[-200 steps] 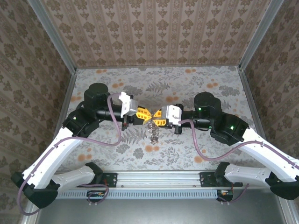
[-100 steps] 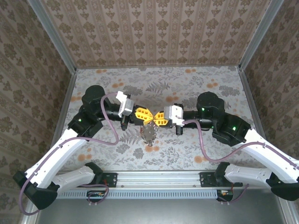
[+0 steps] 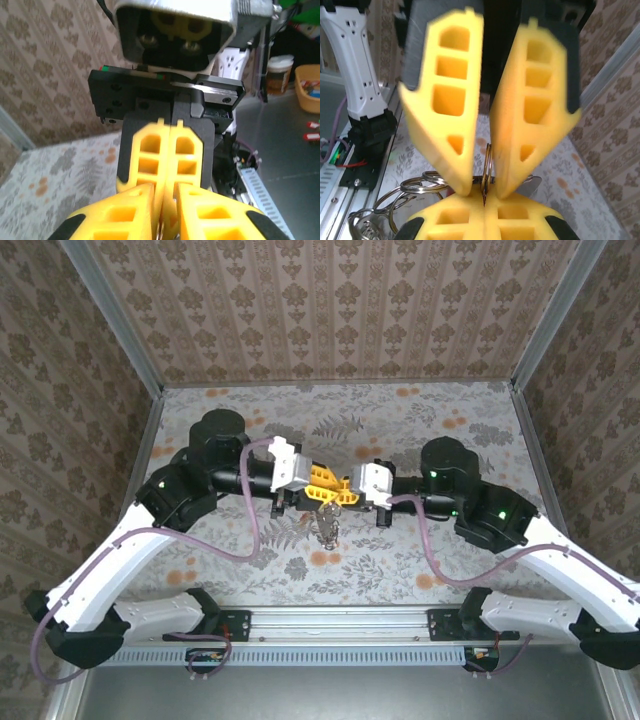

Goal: Put the keys on the keyring

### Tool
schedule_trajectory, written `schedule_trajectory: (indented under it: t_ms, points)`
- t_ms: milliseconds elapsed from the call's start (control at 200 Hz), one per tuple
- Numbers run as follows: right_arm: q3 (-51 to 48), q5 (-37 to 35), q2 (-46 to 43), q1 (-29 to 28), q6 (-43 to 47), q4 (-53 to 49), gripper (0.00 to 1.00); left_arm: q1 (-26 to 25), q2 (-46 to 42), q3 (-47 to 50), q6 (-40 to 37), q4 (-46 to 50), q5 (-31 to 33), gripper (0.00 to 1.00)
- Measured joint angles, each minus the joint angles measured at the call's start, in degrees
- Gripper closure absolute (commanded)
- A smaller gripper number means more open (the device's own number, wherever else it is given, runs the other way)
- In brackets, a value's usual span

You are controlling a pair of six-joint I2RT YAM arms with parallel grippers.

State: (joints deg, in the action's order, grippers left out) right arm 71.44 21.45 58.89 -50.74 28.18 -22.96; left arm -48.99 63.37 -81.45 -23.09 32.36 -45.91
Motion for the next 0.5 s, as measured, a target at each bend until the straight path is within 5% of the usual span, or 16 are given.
schedule_trajectory:
  t_ms: [500]
  points:
    - [0.02,-2.64,1.44,-0.02,1.33,-4.63,1.00,-2.32,4.31,-6.10,-8.28,15.52,13.29,0.81]
